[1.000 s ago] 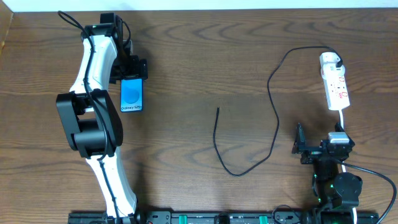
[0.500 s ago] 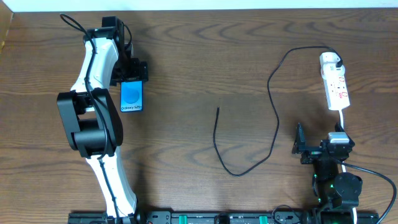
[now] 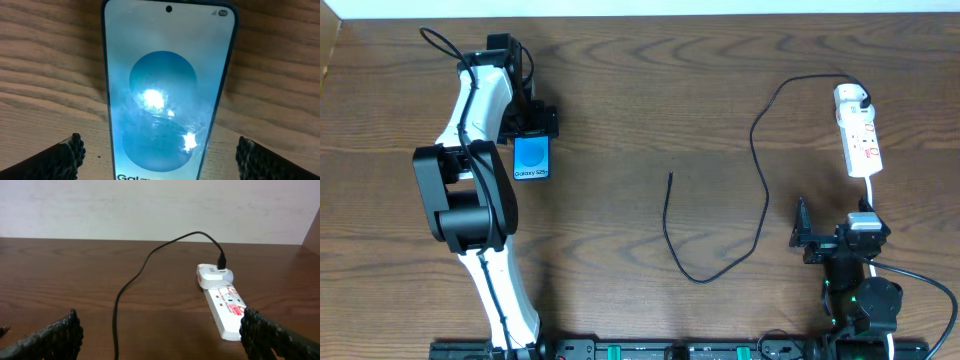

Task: Plug charger to phone and switch on socket
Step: 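Lower the left gripper onto the phone's lower end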

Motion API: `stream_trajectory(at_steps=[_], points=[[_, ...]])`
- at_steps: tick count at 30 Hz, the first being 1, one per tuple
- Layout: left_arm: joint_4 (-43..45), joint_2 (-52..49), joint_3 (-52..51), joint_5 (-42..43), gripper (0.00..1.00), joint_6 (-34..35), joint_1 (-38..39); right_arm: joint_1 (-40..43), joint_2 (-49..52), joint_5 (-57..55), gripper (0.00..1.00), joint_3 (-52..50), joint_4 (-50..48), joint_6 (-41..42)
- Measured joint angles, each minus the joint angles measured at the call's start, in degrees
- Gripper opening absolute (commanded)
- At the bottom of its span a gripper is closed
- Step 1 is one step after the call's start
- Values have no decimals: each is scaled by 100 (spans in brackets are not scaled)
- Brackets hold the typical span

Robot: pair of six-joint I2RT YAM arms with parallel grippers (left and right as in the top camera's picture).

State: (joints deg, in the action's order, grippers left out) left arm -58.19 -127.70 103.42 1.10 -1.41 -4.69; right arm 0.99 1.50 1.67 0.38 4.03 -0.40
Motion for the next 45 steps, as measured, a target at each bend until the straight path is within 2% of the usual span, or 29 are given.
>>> stream_trajectory(at_steps=[15, 45], points=[[592, -15, -474, -17, 98, 11, 0, 0, 0, 0, 99, 0, 0, 0], [962, 0, -743, 48, 98, 118, -4, 0, 0, 0, 99, 0, 0, 0]])
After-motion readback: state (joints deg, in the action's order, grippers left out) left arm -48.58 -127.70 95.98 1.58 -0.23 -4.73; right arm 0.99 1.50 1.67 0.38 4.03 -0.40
